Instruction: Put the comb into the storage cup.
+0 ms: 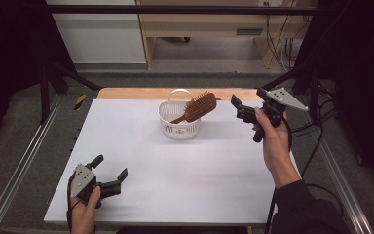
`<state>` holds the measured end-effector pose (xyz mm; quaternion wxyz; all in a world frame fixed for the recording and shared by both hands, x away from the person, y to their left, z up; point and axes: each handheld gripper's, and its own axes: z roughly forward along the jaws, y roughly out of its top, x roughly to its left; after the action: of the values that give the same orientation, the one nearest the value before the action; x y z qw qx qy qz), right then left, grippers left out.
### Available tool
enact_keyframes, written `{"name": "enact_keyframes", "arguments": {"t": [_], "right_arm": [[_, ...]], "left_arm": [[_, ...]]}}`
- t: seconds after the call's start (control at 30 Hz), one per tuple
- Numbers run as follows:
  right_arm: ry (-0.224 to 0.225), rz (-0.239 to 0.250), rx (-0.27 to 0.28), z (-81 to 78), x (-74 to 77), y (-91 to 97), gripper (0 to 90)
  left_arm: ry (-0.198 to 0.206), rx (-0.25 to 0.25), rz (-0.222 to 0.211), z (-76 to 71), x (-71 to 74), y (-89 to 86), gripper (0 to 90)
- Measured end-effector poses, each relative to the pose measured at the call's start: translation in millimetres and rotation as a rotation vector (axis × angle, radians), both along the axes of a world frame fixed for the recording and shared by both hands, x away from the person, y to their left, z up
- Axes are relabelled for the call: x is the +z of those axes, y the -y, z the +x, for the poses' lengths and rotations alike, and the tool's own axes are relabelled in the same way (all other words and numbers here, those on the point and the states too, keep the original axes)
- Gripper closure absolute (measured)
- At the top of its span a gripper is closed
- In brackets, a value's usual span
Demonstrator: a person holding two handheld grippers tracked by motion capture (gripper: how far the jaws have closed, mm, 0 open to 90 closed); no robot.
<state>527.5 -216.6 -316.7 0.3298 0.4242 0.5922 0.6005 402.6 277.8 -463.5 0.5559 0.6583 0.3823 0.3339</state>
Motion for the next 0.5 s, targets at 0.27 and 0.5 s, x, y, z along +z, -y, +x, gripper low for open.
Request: {"name": "enact_keyframes", "arguments": {"t": [0.27, 0.5], "right_arm": [[0.019, 0.007, 0.006, -13.1, 4.3, 12.9, 2.5], [0.023, 0.010, 0.006, -25.2, 2.9, 31.3, 2.3]], "left_arm": [[0.010, 0.013, -0.017, -6.6, -0.4, -7.1, 1.2], [0.021, 0.030, -0.027, -7.1, 0.8, -13.6, 1.1]]}}
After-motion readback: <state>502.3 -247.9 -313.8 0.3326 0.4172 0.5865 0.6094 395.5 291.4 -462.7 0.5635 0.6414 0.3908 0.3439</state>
